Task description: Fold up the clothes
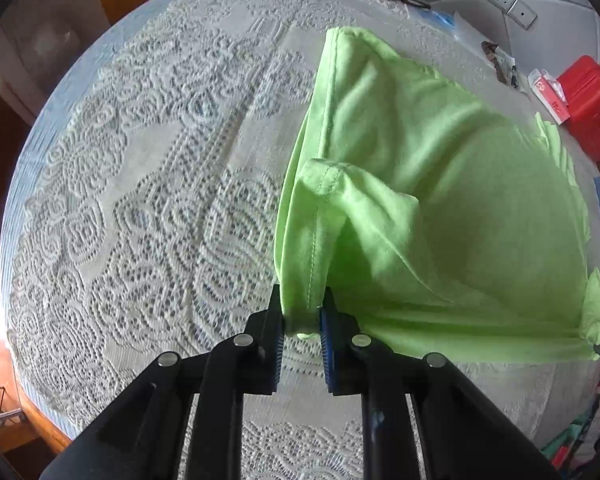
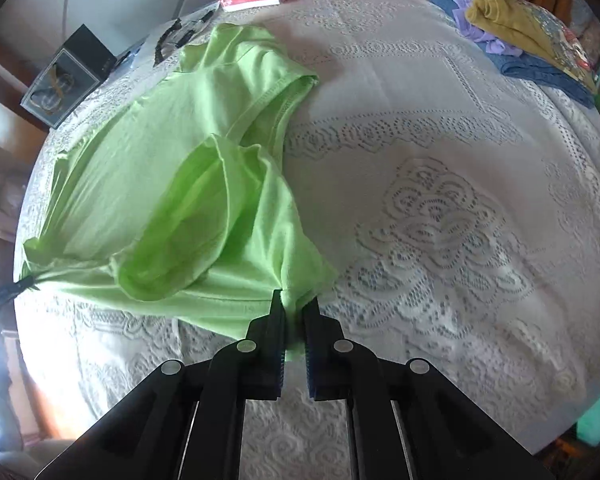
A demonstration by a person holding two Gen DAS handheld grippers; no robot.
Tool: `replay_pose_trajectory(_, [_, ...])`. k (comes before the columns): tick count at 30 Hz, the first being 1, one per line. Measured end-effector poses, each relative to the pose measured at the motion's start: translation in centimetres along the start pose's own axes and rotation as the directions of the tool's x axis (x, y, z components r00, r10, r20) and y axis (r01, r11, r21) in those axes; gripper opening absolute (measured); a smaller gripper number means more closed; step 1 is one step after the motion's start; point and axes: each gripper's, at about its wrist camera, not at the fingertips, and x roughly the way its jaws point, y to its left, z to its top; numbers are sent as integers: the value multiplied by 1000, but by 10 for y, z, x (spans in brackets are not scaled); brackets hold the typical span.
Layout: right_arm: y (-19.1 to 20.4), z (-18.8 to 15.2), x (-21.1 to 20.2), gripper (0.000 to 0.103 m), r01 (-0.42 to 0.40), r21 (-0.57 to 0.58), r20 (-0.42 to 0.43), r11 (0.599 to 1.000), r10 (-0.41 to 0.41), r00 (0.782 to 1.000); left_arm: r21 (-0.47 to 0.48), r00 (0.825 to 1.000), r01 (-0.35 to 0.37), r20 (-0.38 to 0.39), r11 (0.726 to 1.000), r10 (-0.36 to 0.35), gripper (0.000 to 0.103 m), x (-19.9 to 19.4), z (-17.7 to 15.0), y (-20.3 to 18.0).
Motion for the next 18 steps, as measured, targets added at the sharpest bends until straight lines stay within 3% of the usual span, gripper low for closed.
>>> replay_pose_trajectory(2, [-9, -7, 15, 27, 71, -7, -70, 997, -71, 995, -8, 999, -8, -35, 1000, 8, 23, 7, -10, 8])
replay_pose_trajectory(4, [-18, -12, 18, 32, 176, 4, -72, 984, -175, 982, -7, 999, -23, -33, 1000, 23, 31, 0, -14, 12])
replay_pose_trajectory(6, [-22, -15, 0, 32, 91, 45, -8, 995, -91, 996, 7, 999, -47, 23, 999, 47, 51, -21, -12, 11])
replay_pose_trajectory(9, [-9, -10, -24, 32, -18, 18, 70, 1000, 17, 997, 32, 991, -59, 119, 998, 54, 75, -50, -4, 5])
replay_pose_trajectory(12, [14, 1, -28, 32, -92, -38, 79, 995, 95, 992, 51, 987, -16, 157, 999, 8, 78, -63, 6, -3])
replay_pose_trajectory(15, [44, 8, -17, 32, -138, -97, 51, 986, 143, 988, 93, 991, 15, 131, 996, -27, 78, -45, 15, -22])
replay_pose_trajectory(18, [67, 13, -3, 38, -132, -118, 27, 984, 136, 990, 102, 997, 10, 79, 995, -18, 78, -17, 9, -41])
